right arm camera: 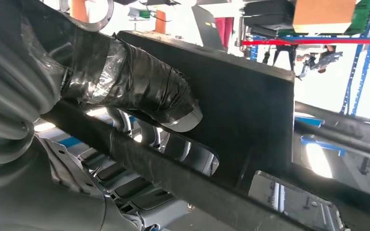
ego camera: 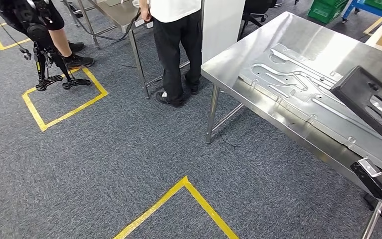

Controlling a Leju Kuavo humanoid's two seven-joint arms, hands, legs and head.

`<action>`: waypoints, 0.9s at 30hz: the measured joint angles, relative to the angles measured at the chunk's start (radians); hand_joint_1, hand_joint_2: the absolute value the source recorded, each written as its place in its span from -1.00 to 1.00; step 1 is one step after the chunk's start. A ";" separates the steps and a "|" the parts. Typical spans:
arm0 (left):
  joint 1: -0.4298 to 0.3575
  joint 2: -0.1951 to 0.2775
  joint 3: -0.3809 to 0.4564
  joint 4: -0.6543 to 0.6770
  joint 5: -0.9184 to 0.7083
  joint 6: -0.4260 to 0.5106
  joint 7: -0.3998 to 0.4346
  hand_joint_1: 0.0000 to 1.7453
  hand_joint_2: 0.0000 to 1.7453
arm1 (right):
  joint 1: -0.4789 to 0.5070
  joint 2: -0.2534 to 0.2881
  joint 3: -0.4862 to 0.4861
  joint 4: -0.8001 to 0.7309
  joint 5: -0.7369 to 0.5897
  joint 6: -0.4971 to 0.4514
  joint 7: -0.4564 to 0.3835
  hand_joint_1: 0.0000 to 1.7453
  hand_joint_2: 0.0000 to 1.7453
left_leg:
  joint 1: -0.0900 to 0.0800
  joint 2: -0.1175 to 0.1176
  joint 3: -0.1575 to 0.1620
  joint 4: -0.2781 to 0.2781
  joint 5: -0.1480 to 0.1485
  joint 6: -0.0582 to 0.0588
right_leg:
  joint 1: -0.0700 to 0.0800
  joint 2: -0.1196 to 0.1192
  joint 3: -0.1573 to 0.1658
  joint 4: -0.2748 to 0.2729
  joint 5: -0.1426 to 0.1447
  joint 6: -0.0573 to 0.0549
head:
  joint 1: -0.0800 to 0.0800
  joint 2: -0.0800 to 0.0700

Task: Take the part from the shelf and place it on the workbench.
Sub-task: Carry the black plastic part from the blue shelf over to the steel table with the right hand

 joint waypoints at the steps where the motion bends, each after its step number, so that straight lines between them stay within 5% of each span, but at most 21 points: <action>1: 0.000 0.000 0.000 0.000 -0.001 -0.001 0.000 -1.00 1.00 | -0.002 0.000 0.003 0.004 0.000 -0.001 0.001 1.00 1.00 | -0.001 -0.002 0.030 -0.069 0.041 0.006 | 0.001 0.005 0.002 0.000 -0.001 0.001 | 0.000 0.000; 3: 0.001 0.000 0.001 0.000 -0.004 -0.006 -0.001 -1.00 1.00 | -0.007 -0.001 0.009 0.012 0.000 -0.008 0.002 1.00 1.00 | -0.004 -0.008 0.083 -0.192 0.093 0.016 | 0.004 0.011 0.002 0.004 -0.003 0.006 | 0.000 0.000; 5: 0.000 -0.002 0.004 0.000 -0.004 -0.010 -0.001 -1.00 1.00 | -0.012 -0.005 0.015 0.020 0.001 -0.013 0.004 1.00 1.00 | -0.007 -0.011 0.097 -0.233 0.102 0.014 | 0.007 0.013 -0.002 0.008 -0.006 0.009 | 0.000 0.000; 8: -0.001 -0.004 0.009 0.000 -0.004 -0.014 -0.002 -1.00 1.00 | -0.016 -0.014 0.025 0.029 0.003 -0.014 0.006 1.00 1.00 | -0.008 -0.011 0.097 -0.235 0.105 0.011 | 0.005 0.013 -0.001 0.006 -0.004 0.009 | 0.000 0.000; 15: -0.002 -0.004 0.017 0.000 -0.001 -0.019 -0.002 -1.00 1.00 | -0.022 -0.030 0.043 0.037 0.003 -0.014 0.013 1.00 1.00 | -0.014 -0.012 0.093 -0.231 0.105 0.024 | -0.001 0.012 0.002 -0.006 0.003 0.029 | 0.001 0.000; 22: -0.003 -0.005 0.019 0.000 -0.001 -0.019 -0.003 -1.00 1.00 | -0.021 -0.041 0.062 0.043 0.000 -0.013 0.015 1.00 1.00 | -0.017 -0.009 0.098 -0.243 0.111 0.048 | -0.008 0.010 0.001 -0.006 0.000 0.051 | 0.001 0.000; 24: -0.004 -0.006 0.019 0.000 0.000 -0.019 -0.003 -1.00 1.00 | -0.022 -0.048 0.064 0.044 0.000 -0.012 0.015 1.00 1.00 | -0.011 -0.004 0.104 -0.257 0.119 0.056 | -0.009 0.001 -0.025 0.057 -0.041 0.055 | 0.001 0.000; 27: -0.002 -0.007 0.022 0.000 0.003 -0.019 -0.002 -1.00 1.00 | -0.023 -0.053 0.072 0.048 -0.001 -0.010 0.014 1.00 1.00 | -0.010 0.001 0.105 -0.260 0.120 0.056 | -0.011 -0.009 -0.110 0.233 -0.120 0.059 | 0.001 0.000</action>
